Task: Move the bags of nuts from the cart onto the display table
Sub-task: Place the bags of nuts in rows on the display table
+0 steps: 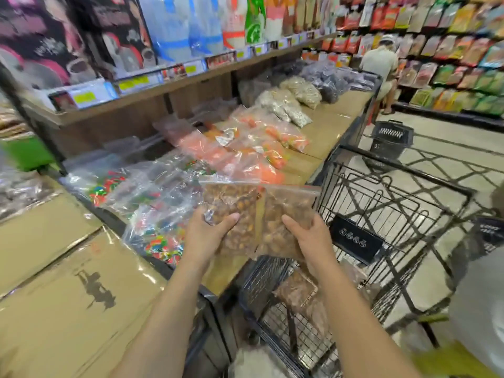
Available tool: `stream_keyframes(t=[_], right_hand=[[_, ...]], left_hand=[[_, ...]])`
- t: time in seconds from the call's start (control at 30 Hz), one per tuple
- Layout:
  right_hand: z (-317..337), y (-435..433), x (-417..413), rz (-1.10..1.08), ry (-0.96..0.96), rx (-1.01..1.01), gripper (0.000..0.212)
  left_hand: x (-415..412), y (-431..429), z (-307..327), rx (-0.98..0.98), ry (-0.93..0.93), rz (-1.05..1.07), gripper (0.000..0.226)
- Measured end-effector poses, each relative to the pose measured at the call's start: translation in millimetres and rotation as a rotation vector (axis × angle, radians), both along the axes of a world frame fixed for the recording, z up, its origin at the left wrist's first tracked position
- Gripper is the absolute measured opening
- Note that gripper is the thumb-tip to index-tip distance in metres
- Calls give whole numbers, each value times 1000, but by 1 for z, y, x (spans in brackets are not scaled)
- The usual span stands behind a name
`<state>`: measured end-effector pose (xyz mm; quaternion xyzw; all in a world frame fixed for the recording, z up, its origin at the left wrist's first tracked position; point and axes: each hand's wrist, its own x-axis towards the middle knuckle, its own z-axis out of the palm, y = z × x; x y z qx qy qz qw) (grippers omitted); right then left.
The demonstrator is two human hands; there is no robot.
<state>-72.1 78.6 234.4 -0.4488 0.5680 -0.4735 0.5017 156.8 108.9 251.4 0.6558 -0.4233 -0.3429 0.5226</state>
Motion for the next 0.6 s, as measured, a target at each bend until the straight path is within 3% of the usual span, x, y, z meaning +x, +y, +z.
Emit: stream_keyframes(t=[0.03, 0.17, 0.3, 0.6], right_hand=[[8, 1, 14, 41, -12, -13, 57], [25, 4, 71, 148, -17, -81, 85], [41, 20, 132, 251, -1, -134, 69], [55, 67, 260, 413, 50, -201, 87]], left_hand=[[13, 8, 6, -10, -19, 33, 55], [78, 37, 19, -48, -25, 101, 37], [135, 78, 29, -107, -3, 181, 41], [245, 169, 30, -154, 102, 383, 37]])
